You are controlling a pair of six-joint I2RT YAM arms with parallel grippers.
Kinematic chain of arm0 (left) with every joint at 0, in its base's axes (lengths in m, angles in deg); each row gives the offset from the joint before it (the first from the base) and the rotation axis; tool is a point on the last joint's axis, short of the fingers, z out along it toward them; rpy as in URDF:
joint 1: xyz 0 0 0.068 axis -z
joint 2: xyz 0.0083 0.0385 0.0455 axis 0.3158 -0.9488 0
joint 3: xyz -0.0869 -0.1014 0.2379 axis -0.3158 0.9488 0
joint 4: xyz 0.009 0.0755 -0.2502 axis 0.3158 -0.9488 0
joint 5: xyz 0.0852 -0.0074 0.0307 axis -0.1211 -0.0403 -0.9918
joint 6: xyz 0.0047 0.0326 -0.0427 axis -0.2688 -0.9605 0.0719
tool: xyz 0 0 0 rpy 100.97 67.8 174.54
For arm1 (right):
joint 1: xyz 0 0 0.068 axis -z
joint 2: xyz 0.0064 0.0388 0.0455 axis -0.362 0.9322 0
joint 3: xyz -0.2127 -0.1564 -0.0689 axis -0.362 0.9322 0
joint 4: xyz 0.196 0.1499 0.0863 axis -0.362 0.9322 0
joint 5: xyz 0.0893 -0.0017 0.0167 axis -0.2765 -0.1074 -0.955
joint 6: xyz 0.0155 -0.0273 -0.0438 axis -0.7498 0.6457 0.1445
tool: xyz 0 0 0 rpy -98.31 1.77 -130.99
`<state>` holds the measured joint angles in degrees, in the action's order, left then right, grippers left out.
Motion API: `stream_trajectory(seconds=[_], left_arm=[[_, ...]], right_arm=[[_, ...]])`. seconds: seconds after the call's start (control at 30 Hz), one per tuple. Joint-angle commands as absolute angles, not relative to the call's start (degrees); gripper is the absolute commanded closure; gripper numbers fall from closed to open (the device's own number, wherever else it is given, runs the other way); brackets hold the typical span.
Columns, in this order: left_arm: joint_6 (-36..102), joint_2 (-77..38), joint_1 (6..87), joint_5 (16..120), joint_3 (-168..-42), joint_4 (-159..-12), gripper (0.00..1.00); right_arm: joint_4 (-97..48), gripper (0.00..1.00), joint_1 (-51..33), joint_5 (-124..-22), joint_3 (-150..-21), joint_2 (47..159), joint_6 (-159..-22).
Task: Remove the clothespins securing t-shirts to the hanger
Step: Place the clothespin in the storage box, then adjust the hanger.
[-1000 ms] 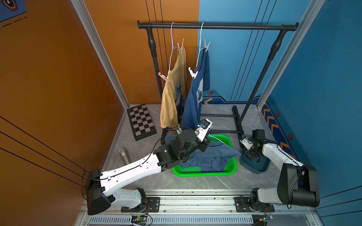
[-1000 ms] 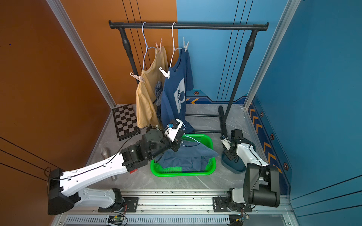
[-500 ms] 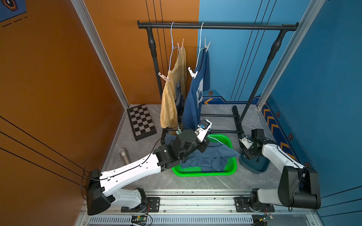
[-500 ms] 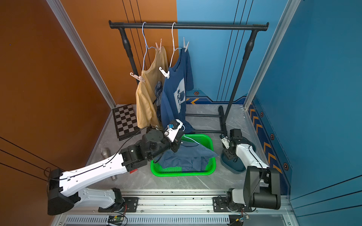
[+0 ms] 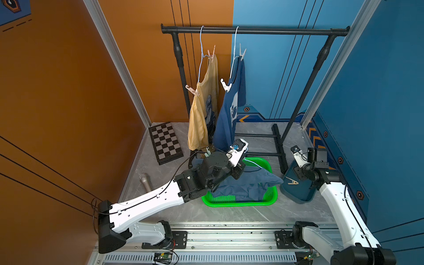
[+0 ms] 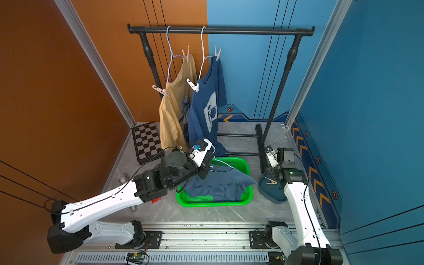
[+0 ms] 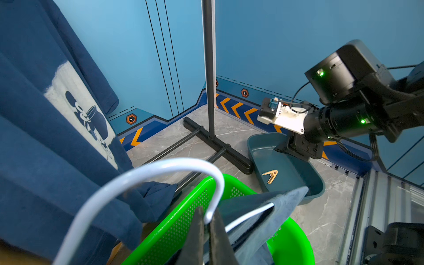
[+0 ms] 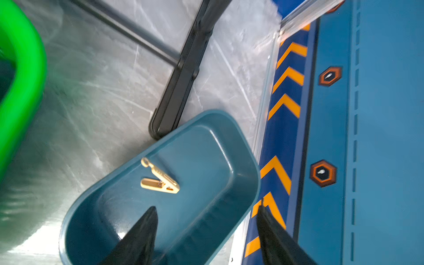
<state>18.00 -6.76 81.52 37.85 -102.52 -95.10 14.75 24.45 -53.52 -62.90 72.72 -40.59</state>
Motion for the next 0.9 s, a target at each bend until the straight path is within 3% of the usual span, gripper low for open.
stream_trajectory(seconds=[0.0,0.2,0.43,0.87], left_arm=[[18.8,-6.5,83.1,37.3,-105.9,-94.4,1.0],[18.5,-8.6,83.6,38.9,-108.3,-94.4,1.0],[17.5,-10.9,83.6,40.1,-110.5,-95.0,1.0],[19.3,-13.1,84.0,41.0,-112.9,-93.0,1.0]], right_arm=[[17.8,0.31,22.4,-58.8,-69.8,69.5,-44.3],[18.4,0.28,13.9,-72.6,-78.4,63.7,-49.7],[15.5,0.27,6.5,-91.7,-78.0,57.5,-54.7],[6.0,0.32,1.0,-102.8,-74.6,62.6,-62.4]])
